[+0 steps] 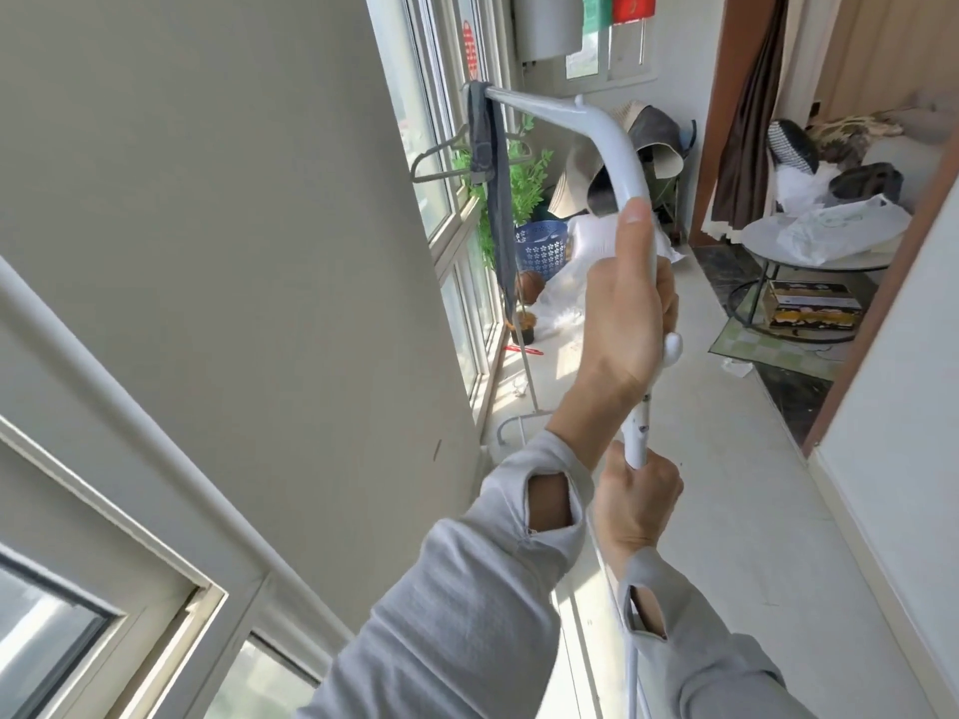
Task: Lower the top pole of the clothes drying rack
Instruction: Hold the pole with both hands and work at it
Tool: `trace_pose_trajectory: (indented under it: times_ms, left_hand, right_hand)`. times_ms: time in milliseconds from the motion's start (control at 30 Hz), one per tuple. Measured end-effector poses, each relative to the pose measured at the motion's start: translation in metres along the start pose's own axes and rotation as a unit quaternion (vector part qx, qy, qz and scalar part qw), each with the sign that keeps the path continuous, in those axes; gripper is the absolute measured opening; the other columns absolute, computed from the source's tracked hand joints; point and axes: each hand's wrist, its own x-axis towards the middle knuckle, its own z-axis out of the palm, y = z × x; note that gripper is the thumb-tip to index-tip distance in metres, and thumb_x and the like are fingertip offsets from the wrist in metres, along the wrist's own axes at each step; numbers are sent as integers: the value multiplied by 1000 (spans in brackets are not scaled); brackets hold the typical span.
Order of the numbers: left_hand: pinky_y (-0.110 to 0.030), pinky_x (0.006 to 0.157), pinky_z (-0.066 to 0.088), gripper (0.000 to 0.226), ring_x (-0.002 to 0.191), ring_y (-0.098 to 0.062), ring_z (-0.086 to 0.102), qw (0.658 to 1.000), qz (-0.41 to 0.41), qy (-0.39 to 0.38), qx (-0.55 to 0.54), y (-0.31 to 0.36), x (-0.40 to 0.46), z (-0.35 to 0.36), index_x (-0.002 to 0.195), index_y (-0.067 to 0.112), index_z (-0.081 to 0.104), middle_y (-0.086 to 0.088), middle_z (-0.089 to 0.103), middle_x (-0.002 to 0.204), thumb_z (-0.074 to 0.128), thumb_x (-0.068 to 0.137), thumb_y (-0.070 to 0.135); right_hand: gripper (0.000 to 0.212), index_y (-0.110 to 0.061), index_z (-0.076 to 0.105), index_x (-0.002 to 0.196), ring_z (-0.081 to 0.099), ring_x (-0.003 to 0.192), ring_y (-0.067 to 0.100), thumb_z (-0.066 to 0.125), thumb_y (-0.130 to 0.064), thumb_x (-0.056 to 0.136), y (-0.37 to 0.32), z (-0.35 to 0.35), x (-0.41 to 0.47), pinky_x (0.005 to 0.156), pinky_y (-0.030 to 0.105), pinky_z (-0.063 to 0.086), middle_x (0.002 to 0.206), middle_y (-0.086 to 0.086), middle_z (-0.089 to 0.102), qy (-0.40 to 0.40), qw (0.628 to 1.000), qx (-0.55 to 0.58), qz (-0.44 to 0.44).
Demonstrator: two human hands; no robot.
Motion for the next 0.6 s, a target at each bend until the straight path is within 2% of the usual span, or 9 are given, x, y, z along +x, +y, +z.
trace_pose_trajectory:
  times_ms: [67, 167, 300, 400, 467, 533, 600]
  left_hand:
    - [-25, 42, 20, 62, 41, -12, 21, 1000, 2, 6, 4, -4, 3, 16, 45, 29, 28, 9, 25, 43, 34, 94, 66]
    - [-30, 48, 23, 70, 39, -9, 25, 1000, 6, 15, 16, -9, 9, 34, 36, 26, 32, 8, 28, 40, 34, 92, 67]
    - [-27, 44, 22, 71, 38, -8, 22, 1000, 20, 10, 15, -15, 16, 47, 35, 27, 31, 10, 26, 40, 33, 93, 67]
    - [-25, 41, 18, 67, 40, -10, 19, 1000, 23, 9, -9, -15, 21, 48, 40, 29, 28, 11, 23, 45, 33, 97, 64]
    - [-28, 44, 14, 60, 44, -13, 15, 1000, 18, 12, -19, -15, 24, 47, 52, 28, 21, 6, 20, 49, 34, 99, 62]
    - [-28, 44, 13, 57, 48, -16, 13, 1000, 8, 24, -19, -16, 25, 46, 65, 19, 15, 2, 16, 53, 33, 99, 62]
    - [-28, 44, 13, 57, 49, -16, 12, 999, 11, 33, -15, -16, 25, 48, 67, 18, 14, 1, 15, 54, 33, 99, 61]
  right_hand:
    - [36, 8, 43, 49, 44, 46, 46, 46, -19, 72, 6, -10, 12, 46, 48, 36, 46, 31, 45, 4, 1000, 12, 7]
    - [33, 2, 43, 48, 45, 46, 43, 46, -20, 72, 11, -21, 25, 47, 49, 38, 47, 31, 47, 11, 1000, 22, 14]
    - [28, -3, 45, 49, 49, 47, 42, 48, -21, 71, 12, -27, 37, 48, 48, 41, 48, 28, 50, 8, 999, 25, 25]
    - [29, -4, 44, 48, 46, 44, 39, 49, -21, 72, 12, -23, 41, 47, 42, 37, 44, 20, 46, -2, 1000, 14, 19]
    - [28, -9, 42, 48, 43, 43, 36, 50, -21, 72, 12, -20, 43, 48, 37, 32, 43, 14, 42, -3, 1000, 13, 14]
    - [27, -8, 43, 49, 44, 44, 38, 50, -20, 73, 11, -18, 44, 48, 37, 32, 44, 17, 44, -5, 1000, 14, 11]
    - [29, -7, 42, 49, 44, 44, 39, 49, -21, 73, 14, -19, 45, 47, 39, 34, 44, 21, 46, -5, 1000, 15, 8]
